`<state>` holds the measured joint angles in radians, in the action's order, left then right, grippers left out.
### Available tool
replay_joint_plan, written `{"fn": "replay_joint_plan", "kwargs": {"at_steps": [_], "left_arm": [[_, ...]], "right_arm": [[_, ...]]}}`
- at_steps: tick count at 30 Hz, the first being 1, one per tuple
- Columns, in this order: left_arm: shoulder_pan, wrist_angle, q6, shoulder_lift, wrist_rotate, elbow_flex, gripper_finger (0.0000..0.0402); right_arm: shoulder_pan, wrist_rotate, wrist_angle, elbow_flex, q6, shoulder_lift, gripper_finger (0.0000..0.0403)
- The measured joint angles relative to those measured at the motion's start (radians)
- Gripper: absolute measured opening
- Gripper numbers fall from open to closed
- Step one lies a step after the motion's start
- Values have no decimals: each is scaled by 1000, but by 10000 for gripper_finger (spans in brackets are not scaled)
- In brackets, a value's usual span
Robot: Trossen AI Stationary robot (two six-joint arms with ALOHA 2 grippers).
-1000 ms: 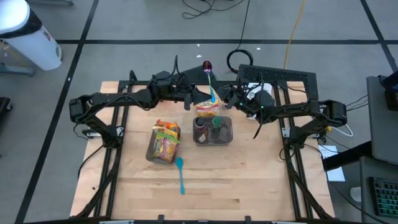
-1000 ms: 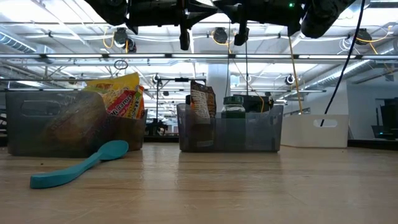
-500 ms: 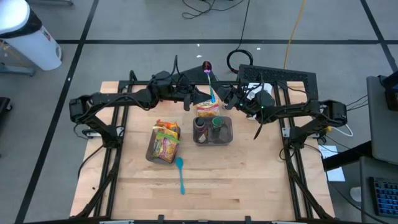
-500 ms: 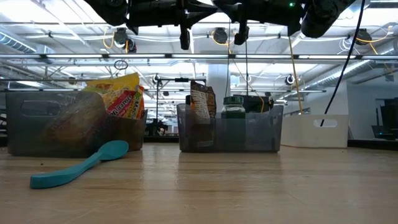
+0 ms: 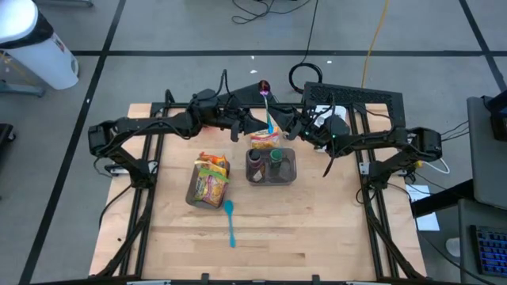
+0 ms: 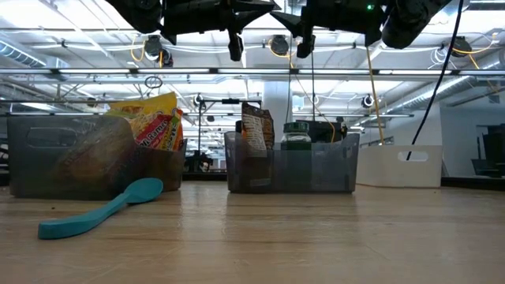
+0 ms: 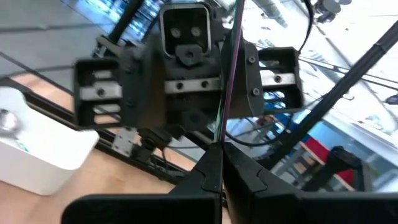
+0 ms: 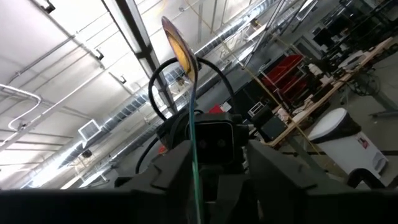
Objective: Pick & Place Food Item
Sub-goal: Put the blue spoon into the white bin
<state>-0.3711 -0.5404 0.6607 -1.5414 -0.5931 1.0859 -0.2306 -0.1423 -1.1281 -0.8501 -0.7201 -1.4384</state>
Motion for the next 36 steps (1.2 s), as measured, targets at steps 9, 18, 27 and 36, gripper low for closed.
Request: {"fn": "replay_joint_plan", "kwargs": {"at_steps": [9,18,27,36], "left_arm": [[-10,8,56,0,-66,0,1],[-13,101,74,1,-91,0,1],[-13,101,72,1,-91,0,1],[-21,101,65,1,-91,0,0]], "right_arm": [[-40,110,-19,0,-74,0,206],[-51,228,206,-85,-99,0,190],[-51,227,262,-109,-76,4,115],[-51,250,257,-109,-49,8,14]]}}
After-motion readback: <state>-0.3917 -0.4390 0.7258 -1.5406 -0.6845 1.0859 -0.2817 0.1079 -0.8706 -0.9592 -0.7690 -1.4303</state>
